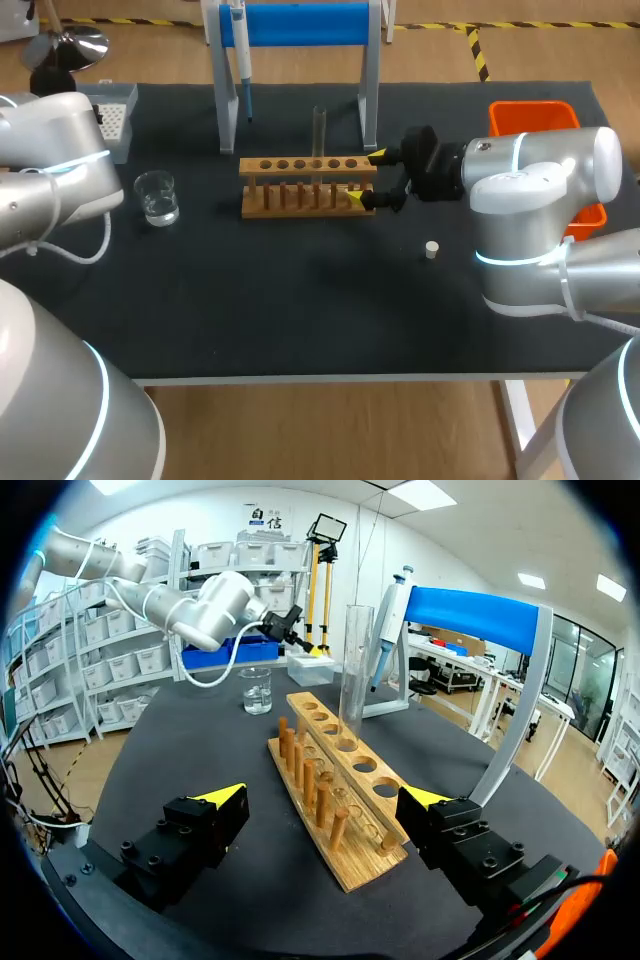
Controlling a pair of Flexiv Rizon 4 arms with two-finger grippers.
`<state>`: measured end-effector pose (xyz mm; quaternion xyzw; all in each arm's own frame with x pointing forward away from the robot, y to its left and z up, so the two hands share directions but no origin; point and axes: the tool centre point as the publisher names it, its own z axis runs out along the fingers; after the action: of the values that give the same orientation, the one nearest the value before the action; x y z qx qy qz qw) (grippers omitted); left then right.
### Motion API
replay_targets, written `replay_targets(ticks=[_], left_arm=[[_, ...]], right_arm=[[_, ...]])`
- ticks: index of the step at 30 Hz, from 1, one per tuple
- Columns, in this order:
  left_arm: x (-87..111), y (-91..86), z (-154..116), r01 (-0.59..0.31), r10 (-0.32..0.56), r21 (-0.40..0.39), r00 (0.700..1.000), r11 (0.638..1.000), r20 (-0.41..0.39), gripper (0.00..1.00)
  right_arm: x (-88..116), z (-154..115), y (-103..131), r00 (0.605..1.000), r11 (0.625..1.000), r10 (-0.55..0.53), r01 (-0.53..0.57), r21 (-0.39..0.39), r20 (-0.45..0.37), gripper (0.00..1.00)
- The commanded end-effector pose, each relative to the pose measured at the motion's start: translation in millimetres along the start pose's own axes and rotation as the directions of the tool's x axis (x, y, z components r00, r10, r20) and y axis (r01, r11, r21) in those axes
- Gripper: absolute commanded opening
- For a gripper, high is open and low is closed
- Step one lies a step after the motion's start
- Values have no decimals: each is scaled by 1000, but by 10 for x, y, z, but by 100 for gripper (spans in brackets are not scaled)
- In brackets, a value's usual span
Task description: Invert the test tube, pick up the pipette, mount the tip to pipette, aspirate from beaker and dispense into the tube, eject the tip, return the pipette, and cap with the stopper.
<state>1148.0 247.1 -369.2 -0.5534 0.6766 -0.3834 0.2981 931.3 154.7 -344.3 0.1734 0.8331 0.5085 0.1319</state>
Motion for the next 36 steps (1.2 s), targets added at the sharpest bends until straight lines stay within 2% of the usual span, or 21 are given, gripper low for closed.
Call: replay_targets(ticks=[1,15,29,36], left_arm=[[-7,14,23,0,0,-5,1000,1000,-1,0],[-12,-86,-69,-14,14,10,1000,1000,13,0],[-2,-315,-230,-51,50,35,998,998,44,0],[18,-491,-376,-64,58,84,996,994,69,0]], right_arm=[[-3,-8,-4,1000,1000,0,0,0,-2,100],[-3,-8,-4,1000,1000,0,0,0,-2,100],[-3,-8,-4,1000,1000,0,0,0,-2,100],[-3,-8,-4,1000,1000,0,0,0,-2,100]])
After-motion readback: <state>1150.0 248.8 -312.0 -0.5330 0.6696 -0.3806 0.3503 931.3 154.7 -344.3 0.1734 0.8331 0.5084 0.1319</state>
